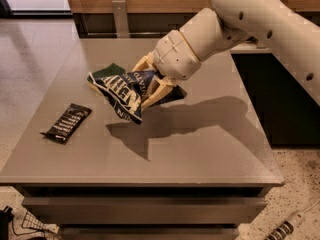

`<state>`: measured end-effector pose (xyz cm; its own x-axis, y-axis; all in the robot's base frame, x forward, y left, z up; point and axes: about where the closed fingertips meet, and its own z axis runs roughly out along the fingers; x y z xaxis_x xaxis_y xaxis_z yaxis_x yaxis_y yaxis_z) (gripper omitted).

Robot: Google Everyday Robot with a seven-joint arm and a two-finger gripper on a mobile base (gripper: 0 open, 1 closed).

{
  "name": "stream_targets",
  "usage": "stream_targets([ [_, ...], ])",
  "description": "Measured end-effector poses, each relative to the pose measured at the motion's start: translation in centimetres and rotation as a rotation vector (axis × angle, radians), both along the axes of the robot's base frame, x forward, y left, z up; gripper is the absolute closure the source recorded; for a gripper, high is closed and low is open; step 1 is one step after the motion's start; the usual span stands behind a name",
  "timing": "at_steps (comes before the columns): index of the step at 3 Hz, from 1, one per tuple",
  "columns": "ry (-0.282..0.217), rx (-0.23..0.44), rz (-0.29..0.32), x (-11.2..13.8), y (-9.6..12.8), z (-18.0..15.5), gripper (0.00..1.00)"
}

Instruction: Move blue chip bag near rxbar chocolate

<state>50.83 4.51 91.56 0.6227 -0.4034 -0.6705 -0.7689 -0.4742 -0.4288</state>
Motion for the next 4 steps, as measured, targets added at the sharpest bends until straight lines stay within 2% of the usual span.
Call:
stream_targets([
  [1, -0.014, 0.019, 0.030, -0.95, 0.96, 1.50, 1.00],
  [2, -0.014, 0.020, 0.035, -1.06, 1.20, 1.59, 0.86],
  [4, -0.014, 0.021, 0.041, -1.19, 1.60, 1.56, 0.38],
])
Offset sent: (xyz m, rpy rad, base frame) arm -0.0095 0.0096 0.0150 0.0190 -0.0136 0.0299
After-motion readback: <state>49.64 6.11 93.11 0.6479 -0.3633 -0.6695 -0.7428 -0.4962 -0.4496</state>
